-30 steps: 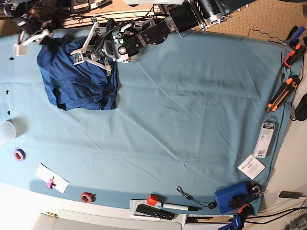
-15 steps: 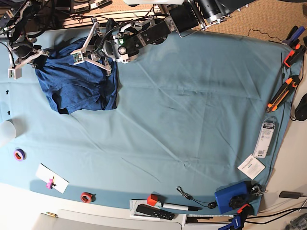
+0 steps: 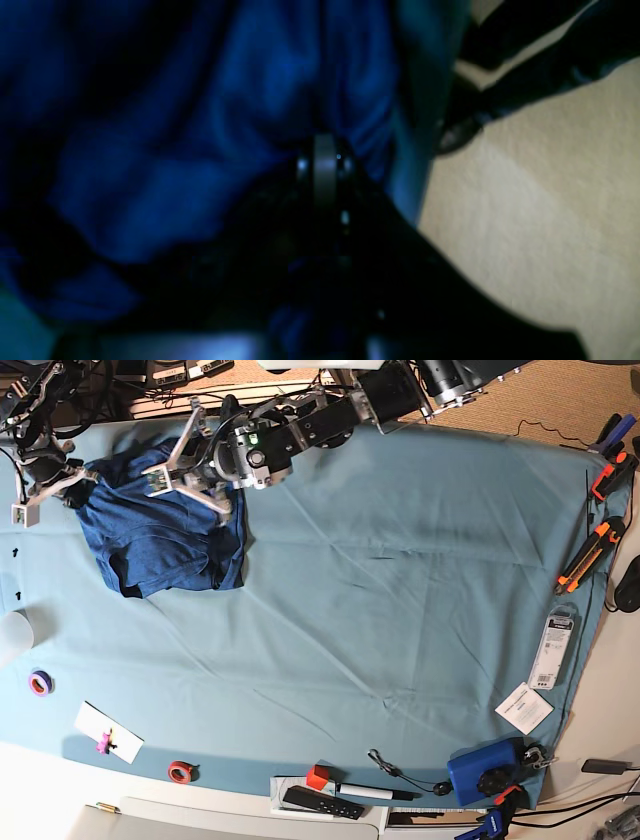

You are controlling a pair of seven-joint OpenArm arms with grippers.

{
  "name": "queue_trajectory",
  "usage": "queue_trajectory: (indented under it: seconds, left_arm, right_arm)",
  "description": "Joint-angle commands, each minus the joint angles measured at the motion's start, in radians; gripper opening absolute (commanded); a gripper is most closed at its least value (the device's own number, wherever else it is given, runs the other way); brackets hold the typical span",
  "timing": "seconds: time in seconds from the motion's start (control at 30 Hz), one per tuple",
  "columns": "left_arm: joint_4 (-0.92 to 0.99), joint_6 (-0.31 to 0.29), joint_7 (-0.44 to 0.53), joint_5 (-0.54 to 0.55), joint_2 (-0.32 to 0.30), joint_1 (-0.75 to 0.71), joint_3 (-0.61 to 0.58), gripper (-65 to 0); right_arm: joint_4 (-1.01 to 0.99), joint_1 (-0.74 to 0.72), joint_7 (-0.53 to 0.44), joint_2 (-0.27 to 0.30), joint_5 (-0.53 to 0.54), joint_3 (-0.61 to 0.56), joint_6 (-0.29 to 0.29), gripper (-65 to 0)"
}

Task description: Layout the t-shirt on the table in an organized manner, then fold the t-shirt properly

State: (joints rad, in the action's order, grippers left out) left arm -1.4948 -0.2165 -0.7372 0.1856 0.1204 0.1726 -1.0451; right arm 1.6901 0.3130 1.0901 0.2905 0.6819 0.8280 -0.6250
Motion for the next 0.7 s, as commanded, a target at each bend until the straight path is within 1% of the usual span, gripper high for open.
queue_trajectory:
  seconds: [0.0, 0.1, 0.2, 0.27, 0.33, 0.43, 0.5, 0.57, 0.67]
  left_arm:
    - [-0.052, -0.016, 0.044, 0.008, 0.026, 0.01, 0.001, -65.0]
    - [-0.123, -0.021, 0.082, 0.008, 0.027, 0.011, 0.001, -65.0]
    - [-0.145, -0.021, 0.144, -0.005, 0.028, 0.016, 0.014, -65.0]
    - [-0.145, -0.02, 0.185, -0.055, 0.029, 0.022, 0.042, -65.0]
    - [-0.145, -0.016, 0.2, -0.123, 0.029, 0.031, 0.092, -65.0]
    - [-0.145, 0.017, 0.199, -0.189, 0.026, 0.051, 0.216, -65.0]
    - [-0.145, 0.026, 0.197, -0.189, 0.014, 0.07, 0.327, -65.0]
    - [-0.145, 0.025, 0.199, -0.168, -0.02, 0.089, 0.443, -65.0]
    - [-0.145, 0.025, 0.2, -0.092, -0.106, 0.097, 0.624, -65.0]
  right_arm:
    - [0.016, -0.006, -0.039, 0.029, 0.017, 0.005, -0.002, -65.0]
    - [0.016, -0.024, -0.051, 0.046, 0.016, 0.005, -0.003, -65.0]
    - [0.016, -0.06, -0.067, 0.063, 0.012, 0.007, -0.003, -65.0]
    - [0.016, -0.086, -0.113, 0.074, -0.008, 0.007, -0.003, -65.0]
    - [0.016, -0.114, -0.188, 0.09, -0.052, 0.007, -0.006, -65.0]
    - [0.016, -0.16, -0.298, 0.114, -0.144, 0.007, -0.006, -65.0]
    - [0.016, -0.187, -0.35, 0.128, -0.215, 0.007, -0.005, -65.0]
    - [0.016, -0.205, -0.375, 0.14, -0.266, 0.007, -0.005, -65.0]
    - [0.016, -0.208, -0.394, 0.141, -0.286, 0.011, -0.007, -65.0]
